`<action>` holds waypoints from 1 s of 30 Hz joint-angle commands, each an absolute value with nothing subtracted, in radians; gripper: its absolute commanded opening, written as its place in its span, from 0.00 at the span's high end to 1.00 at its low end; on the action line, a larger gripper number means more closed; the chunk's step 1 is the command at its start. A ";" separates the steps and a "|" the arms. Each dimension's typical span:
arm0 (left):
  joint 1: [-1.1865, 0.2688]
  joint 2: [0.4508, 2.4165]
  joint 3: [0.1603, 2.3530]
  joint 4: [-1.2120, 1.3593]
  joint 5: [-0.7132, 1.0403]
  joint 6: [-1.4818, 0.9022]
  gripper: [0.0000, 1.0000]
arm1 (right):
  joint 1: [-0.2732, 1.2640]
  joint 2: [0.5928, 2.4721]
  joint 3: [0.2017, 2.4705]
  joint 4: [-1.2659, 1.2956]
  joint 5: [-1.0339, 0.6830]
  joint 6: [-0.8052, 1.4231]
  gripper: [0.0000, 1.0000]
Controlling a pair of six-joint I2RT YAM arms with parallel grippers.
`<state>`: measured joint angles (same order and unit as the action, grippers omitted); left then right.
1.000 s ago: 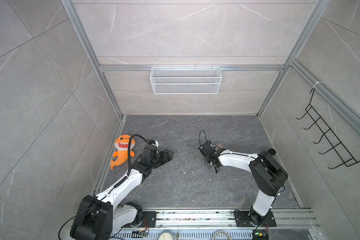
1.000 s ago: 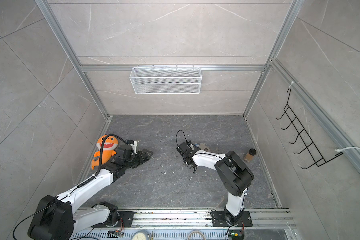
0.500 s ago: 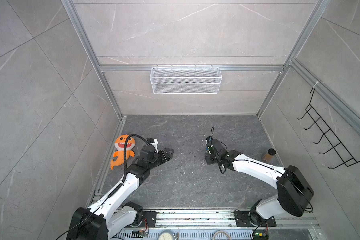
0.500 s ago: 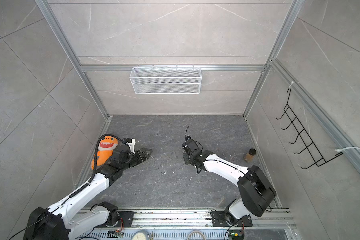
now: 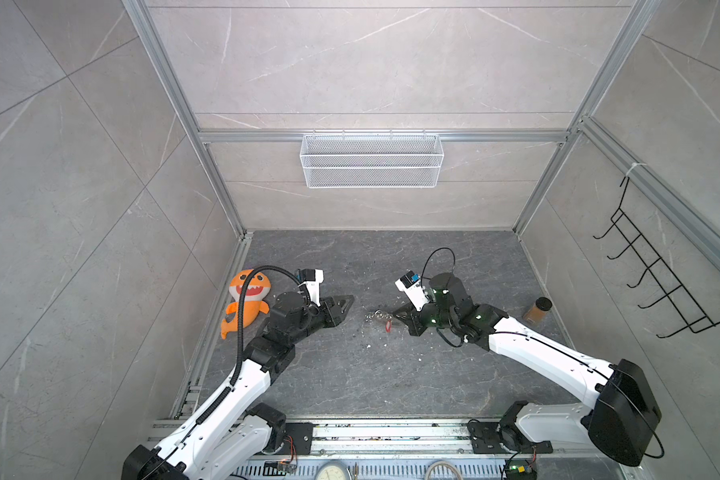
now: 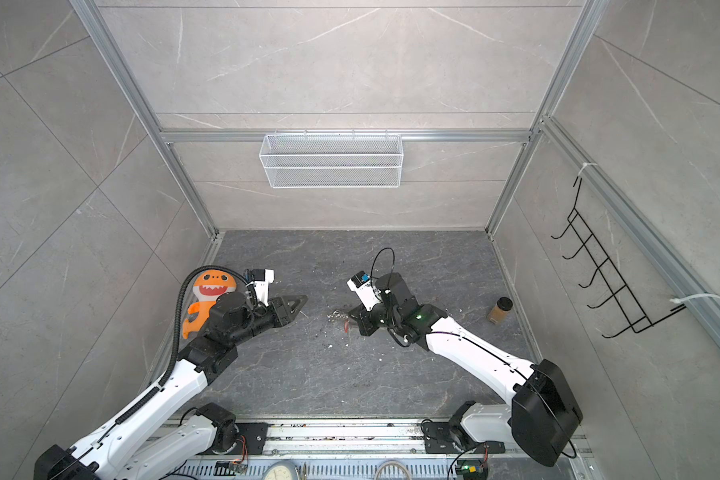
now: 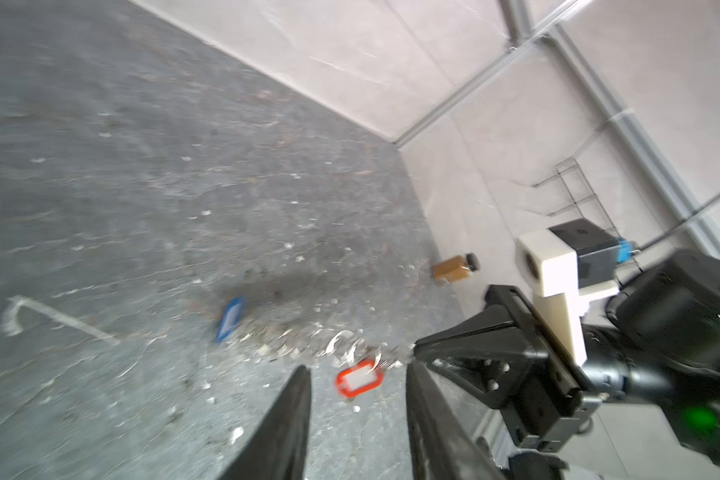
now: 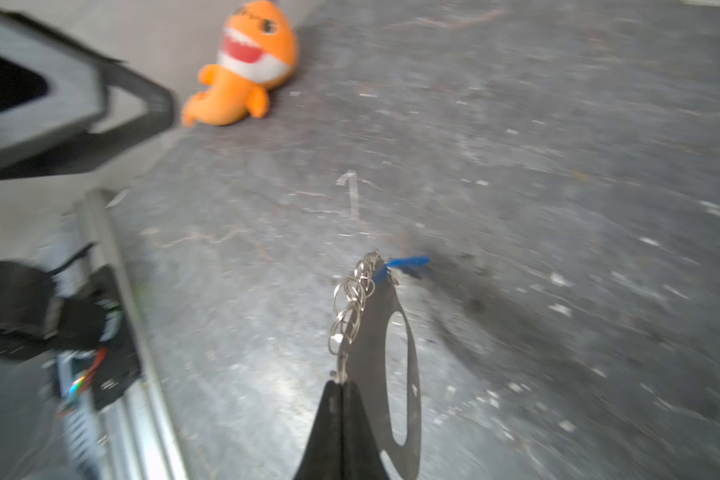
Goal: Remove the keys from the keyring
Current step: 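Lift the plate with the right gripper toward the left gripper while the left gripper approaches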
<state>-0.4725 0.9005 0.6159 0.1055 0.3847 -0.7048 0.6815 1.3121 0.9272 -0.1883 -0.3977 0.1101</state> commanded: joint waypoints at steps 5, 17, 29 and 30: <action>-0.474 0.909 0.612 0.334 0.675 -0.655 0.70 | 0.687 1.293 0.958 -0.105 -0.763 0.091 1.00; -0.506 0.887 0.553 0.464 0.798 -0.660 0.44 | 0.667 1.271 0.997 -0.092 -0.876 0.108 1.00; -0.576 0.892 0.564 0.352 0.755 -0.554 0.38 | 0.603 1.239 1.024 -0.075 -0.934 0.142 1.00; -0.578 0.897 0.567 0.349 0.755 -0.554 0.38 | 0.600 1.239 1.027 -0.074 -0.942 0.143 1.00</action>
<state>-0.5716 0.9039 0.5522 0.3466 0.7559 -0.5941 0.6086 1.2610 0.9894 -0.1093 -0.8902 0.1291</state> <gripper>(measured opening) 0.620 0.049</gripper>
